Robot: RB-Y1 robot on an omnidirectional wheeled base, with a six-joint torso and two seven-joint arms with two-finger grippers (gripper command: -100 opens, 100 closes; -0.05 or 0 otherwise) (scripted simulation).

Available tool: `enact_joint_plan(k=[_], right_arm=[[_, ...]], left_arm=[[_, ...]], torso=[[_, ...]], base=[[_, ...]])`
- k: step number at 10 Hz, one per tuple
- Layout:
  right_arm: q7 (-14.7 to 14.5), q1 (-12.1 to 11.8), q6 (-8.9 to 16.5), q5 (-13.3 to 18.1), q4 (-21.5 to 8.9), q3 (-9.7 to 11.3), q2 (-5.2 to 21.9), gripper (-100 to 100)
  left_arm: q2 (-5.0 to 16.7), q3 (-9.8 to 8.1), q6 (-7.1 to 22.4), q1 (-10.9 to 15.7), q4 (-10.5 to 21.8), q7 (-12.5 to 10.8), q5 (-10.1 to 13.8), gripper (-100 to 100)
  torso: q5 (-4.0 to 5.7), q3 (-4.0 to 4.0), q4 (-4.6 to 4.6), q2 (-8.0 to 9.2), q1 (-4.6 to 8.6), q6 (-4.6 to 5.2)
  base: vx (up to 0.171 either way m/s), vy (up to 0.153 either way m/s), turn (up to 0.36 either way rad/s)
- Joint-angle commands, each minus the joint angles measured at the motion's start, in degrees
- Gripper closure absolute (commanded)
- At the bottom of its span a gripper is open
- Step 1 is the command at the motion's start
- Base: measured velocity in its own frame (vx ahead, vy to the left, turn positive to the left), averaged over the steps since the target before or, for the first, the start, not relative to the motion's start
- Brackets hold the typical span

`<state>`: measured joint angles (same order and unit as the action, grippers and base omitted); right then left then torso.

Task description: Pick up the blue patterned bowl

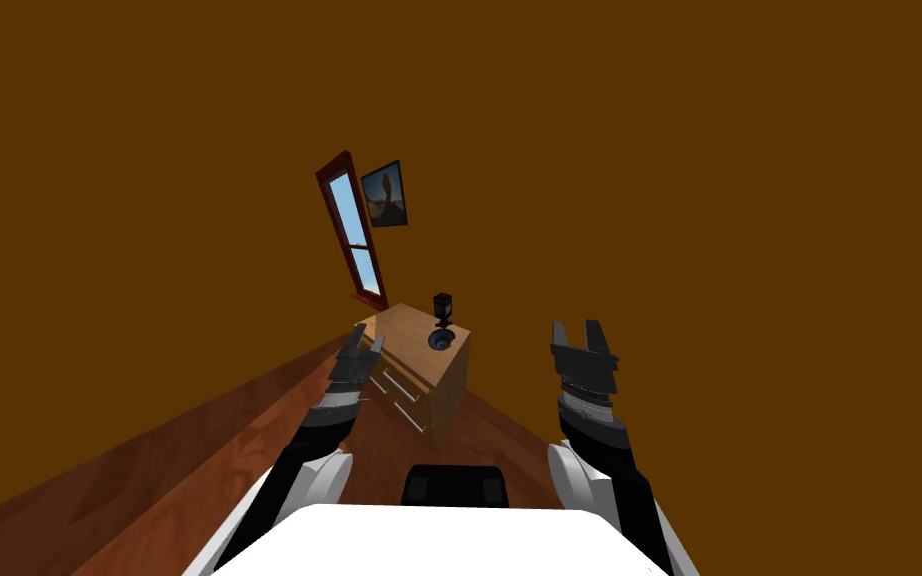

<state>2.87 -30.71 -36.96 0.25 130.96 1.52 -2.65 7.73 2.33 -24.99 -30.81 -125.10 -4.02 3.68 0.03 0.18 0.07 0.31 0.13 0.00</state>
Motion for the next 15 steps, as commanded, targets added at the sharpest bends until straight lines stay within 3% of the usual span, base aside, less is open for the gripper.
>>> enact_joint_plan(k=[1, 5, 6, 14, 15], right_arm=[[0.0, 0.0, 0.0, 0.0, 0.0, 0.0, 0.0, 0], [0.0, 0.0, 0.0, 0.0, 0.0, 0.0, 0.0, 0], [0.0, 0.0, 0.0, 0.0, 0.0, 0.0, 0.0, 0], [0.0, 0.0, 0.0, 0.0, 0.0, 0.0, 0.0, 0], [0.0, 0.0, 0.0, 0.0, 0.0, 0.0, 0.0, 0]], left_arm=[[1.3, -0.25, 2.0, 0.4, 1.2, 0.2, -0.1, -100], [3.8, -0.85, 8.0, 1.1, 3.5, 0.9, -0.2, -100], [3.8, -0.85, 8.2, 1.1, 3.5, 0.9, -0.2, -100], [6.8, -2.07, 23.3, 5.0, 9.8, 2.7, 0.0, -100], [6.8, -2.07, 24.2, 5.0, 9.8, 2.7, 0.0, -100]], torso=[[0.00, 0.00, 0.00, 0.00, 0.00, 0.00], [0.01, -0.01, -0.01, -0.02, 0.06, 0.00], [0.01, -0.02, -0.01, -0.03, 0.07, 0.01], [0.01, -0.13, -0.05, -0.23, 0.05, 0.01], [0.01, -0.17, -0.06, -0.30, 0.06, 0.02]], base=[[-0.075, -0.043, 0.033], [-0.071, -0.056, 0.035], [-0.050, -0.033, 0.009], [-0.034, -0.046, -0.003], [0.002, -0.034, -0.013]])
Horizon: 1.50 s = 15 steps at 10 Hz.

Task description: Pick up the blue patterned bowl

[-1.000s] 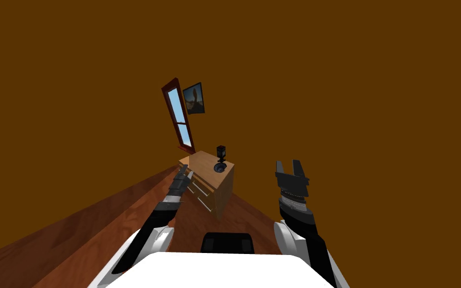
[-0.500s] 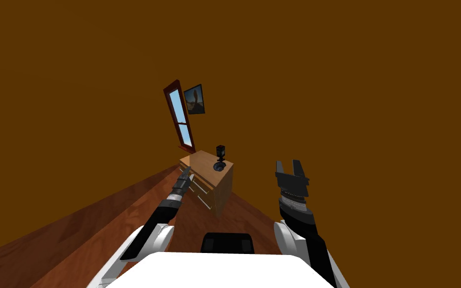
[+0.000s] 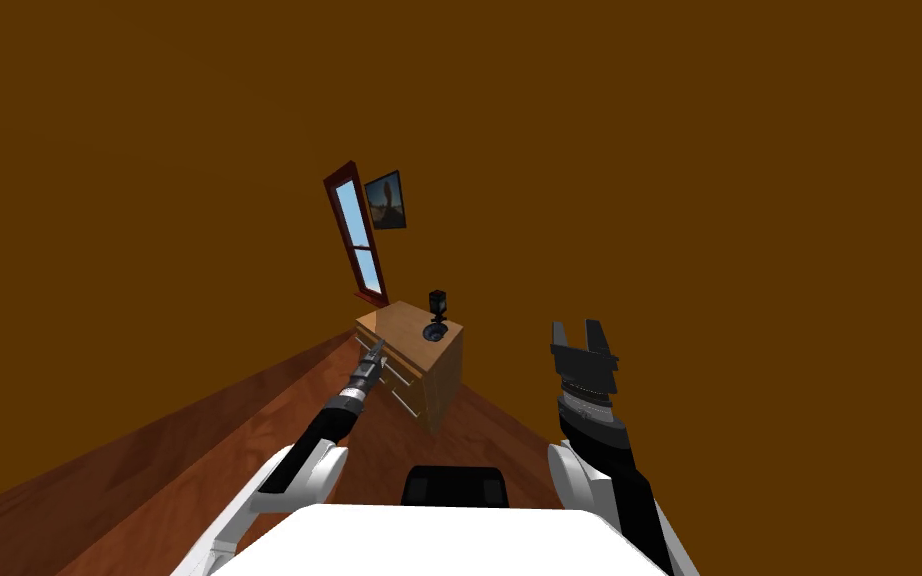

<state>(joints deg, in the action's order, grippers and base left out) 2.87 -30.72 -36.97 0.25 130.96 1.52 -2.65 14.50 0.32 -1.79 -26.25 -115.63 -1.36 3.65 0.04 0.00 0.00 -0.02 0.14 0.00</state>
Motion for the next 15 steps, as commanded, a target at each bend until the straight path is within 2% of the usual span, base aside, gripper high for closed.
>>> enact_joint_plan(k=[1, 2, 4, 7, 8, 9, 10, 11, 14, 15], right_arm=[[0.0, 0.0, 0.0, 0.0, 0.0, 0.0, 0.0, 0], [0.0, 0.0, 0.0, 0.0, 0.0, 0.0, 0.0, 0], [0.0, 0.0, 0.0, 0.0, 0.0, 0.0, 0.0, 0], [0.0, 0.0, 0.0, 0.0, 0.0, 0.0, 0.0, 0], [0.0, 0.0, 0.0, 0.0, 0.0, 0.0, 0.0, 0], [0.0, 0.0, 0.0, 0.0, 0.0, 0.0, 0.0, 0], [0.0, 0.0, 0.0, 0.0, 0.0, 0.0, 0.0, 0], [0.0, 0.0, 0.0, 0.0, 0.0, 0.0, 0.0, 0], [0.0, 0.0, 0.0, 0.0, 0.0, 0.0, 0.0, 0], [0.0, 0.0, 0.0, 0.0, 0.0, 0.0, 0.0, 0]], left_arm=[[0.4, -0.22, 2.9, 1.3, 1.3, 0.3, 0.1, -100], [0.4, -0.22, 3.3, 1.3, 1.3, 0.3, 0.1, -100], [1.3, -0.51, 7.4, 3.2, 3.4, 0.9, 0.4, -100], [1.7, -0.64, 10.6, 4.2, 4.5, 1.2, 0.6, -100], [2.0, -0.76, 12.6, 5.3, 5.7, 1.5, 0.8, -100], [2.0, -0.76, 13.1, 5.3, 5.7, 1.5, 0.8, -100], [2.3, -0.88, 15.4, 6.5, 6.8, 1.7, 1.0, -100], [2.3, -0.88, 15.6, 6.5, 6.8, 1.7, 1.0, -100], [2.8, -1.11, 20.2, 8.9, 9.1, 2.3, 1.5, -100], [2.8, -1.11, 20.6, 8.9, 9.1, 2.3, 1.5, -100]], torso=[[0.00, 0.00, 0.00, 0.00, 0.00, 0.00], [-0.01, -0.02, 0.00, -0.03, -0.03, 0.01], [-0.02, -0.03, -0.01, -0.05, -0.07, 0.01], [-0.01, -0.07, -0.02, -0.12, -0.04, 0.02], [-0.01, -0.06, -0.02, -0.10, -0.07, -0.01], [-0.02, -0.07, -0.02, -0.12, -0.08, 0.01], [-0.02, -0.06, -0.02, -0.11, -0.08, 0.00], [-0.02, -0.09, -0.03, -0.16, -0.08, 0.01], [-0.01, -0.09, -0.04, -0.16, -0.07, -0.01], [-0.02, -0.10, -0.04, -0.18, -0.09, 0.01]], base=[[0.008, -0.026, -0.034], [0.009, -0.017, -0.019], [0.017, -0.027, -0.069], [0.026, -0.023, -0.036], [0.029, -0.017, -0.059], [0.025, -0.014, -0.041], [0.040, -0.017, -0.065], [0.037, -0.015, -0.051], [0.043, -0.017, -0.071], [0.035, -0.005, -0.040]])
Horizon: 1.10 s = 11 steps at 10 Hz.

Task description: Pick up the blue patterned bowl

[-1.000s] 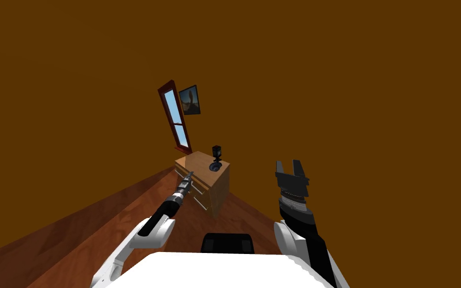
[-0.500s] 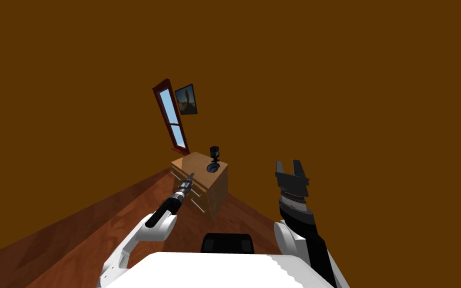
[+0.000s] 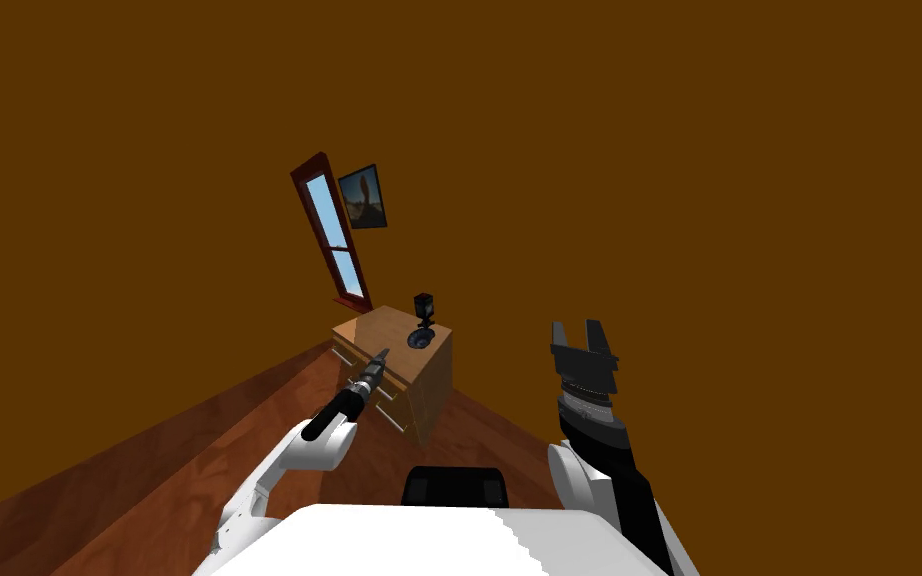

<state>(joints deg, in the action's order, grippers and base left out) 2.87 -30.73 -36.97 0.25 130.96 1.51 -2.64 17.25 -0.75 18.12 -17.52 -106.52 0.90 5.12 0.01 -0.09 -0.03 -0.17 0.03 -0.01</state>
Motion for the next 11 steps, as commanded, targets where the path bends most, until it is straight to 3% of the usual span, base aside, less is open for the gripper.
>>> enact_joint_plan(k=[1, 6, 11], right_arm=[[0.0, 0.0, 0.0, 0.0, 0.0, 0.0, 0.0, 0], [0.0, 0.0, 0.0, 0.0, 0.0, 0.0, 0.0, 0], [0.0, 0.0, 0.0, 0.0, 0.0, 0.0, 0.0, 0]], left_arm=[[0.2, -0.14, 2.9, 1.4, 1.2, 0.3, 0.3, -100], [0.4, -0.33, 7.9, 3.8, 3.4, 0.9, 0.8, -100], [1.0, -0.66, 16.1, 8.3, 7.4, 1.8, 1.8, -100]], torso=[[0.00, 0.00, 0.00, 0.00, 0.00, 0.00], [0.01, -0.03, -0.01, -0.07, 0.03, 0.01], [0.00, -0.07, -0.02, -0.12, 0.01, 0.01]], base=[[0.039, -0.012, -0.085], [0.050, -0.010, -0.061], [0.068, -0.006, -0.099]])
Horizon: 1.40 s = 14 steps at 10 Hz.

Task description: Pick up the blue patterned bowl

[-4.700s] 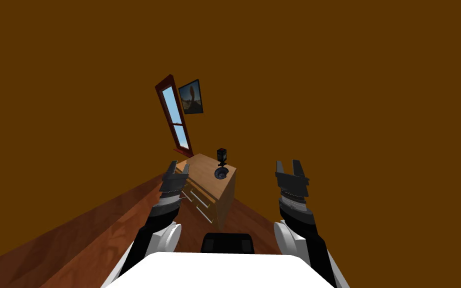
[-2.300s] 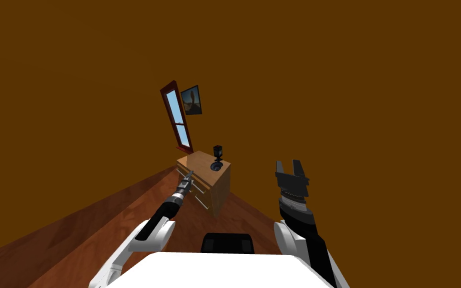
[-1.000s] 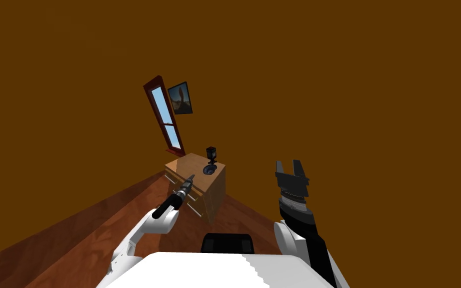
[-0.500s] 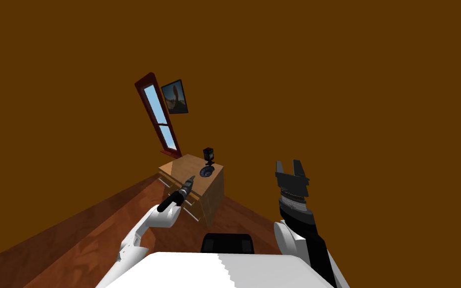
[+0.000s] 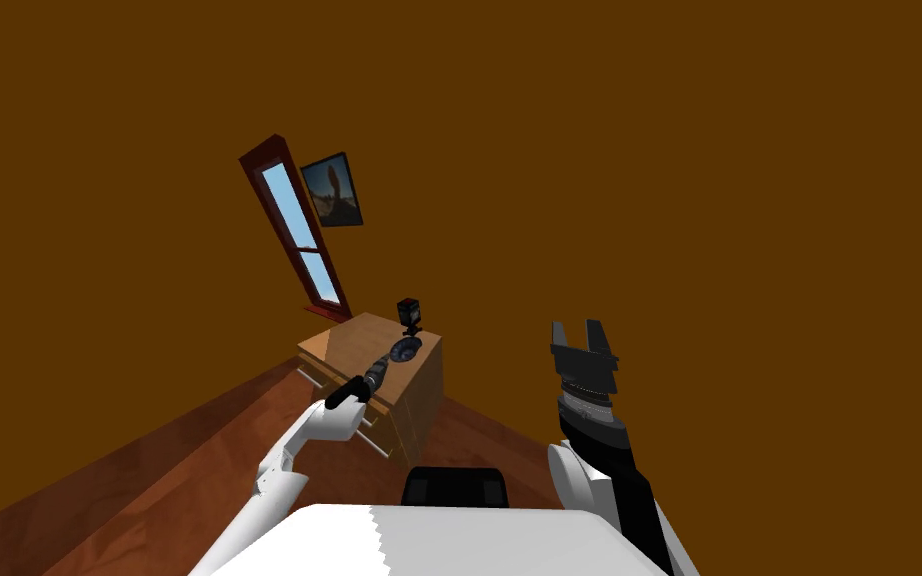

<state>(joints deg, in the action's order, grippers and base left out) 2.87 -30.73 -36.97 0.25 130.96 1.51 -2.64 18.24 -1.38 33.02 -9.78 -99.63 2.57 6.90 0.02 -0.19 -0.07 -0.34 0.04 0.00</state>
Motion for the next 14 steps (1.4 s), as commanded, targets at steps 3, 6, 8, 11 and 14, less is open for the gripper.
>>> enact_joint_plan(k=[3, 6, 8, 11, 14], right_arm=[[0.0, 0.0, 0.0, 0.0, 0.0, 0.0, 0.0, 0], [0.0, 0.0, 0.0, 0.0, 0.0, 0.0, 0.0, 0], [0.0, 0.0, 0.0, 0.0, 0.0, 0.0, 0.0, 0], [0.0, 0.0, 0.0, 0.0, 0.0, 0.0, 0.0, 0], [0.0, 0.0, 0.0, 0.0, 0.0, 0.0, 0.0, 0]], left_arm=[[0.4, -0.14, 5.2, 2.4, 2.2, 0.6, 0.5, -100], [0.9, -0.22, 9.4, 4.4, 4.3, 1.0, 1.0, -100], [1.0, -0.20, 11.3, 5.0, 5.3, 1.2, 1.3, -100], [0.6, -0.19, 9.5, 5.3, 6.7, 1.2, 0.9, -100], [0.2, -0.16, 7.5, 5.9, 9.3, 1.2, 0.5, -100]], torso=[[0.00, 0.07, 0.02, 0.13, 0.00, -0.01], [-0.01, 0.02, 0.00, 0.04, -0.04, -0.02], [0.00, 0.04, 0.01, 0.08, 0.01, -0.03], [0.00, 0.16, 0.05, 0.30, 0.00, -0.04], [-0.02, 0.10, 0.03, 0.18, -0.07, -0.04]], base=[[0.052, -0.001, -0.073], [0.073, 0.004, -0.086], [0.058, -0.001, -0.054], [0.015, 0.003, -0.010], [0.029, 0.013, -0.012]])
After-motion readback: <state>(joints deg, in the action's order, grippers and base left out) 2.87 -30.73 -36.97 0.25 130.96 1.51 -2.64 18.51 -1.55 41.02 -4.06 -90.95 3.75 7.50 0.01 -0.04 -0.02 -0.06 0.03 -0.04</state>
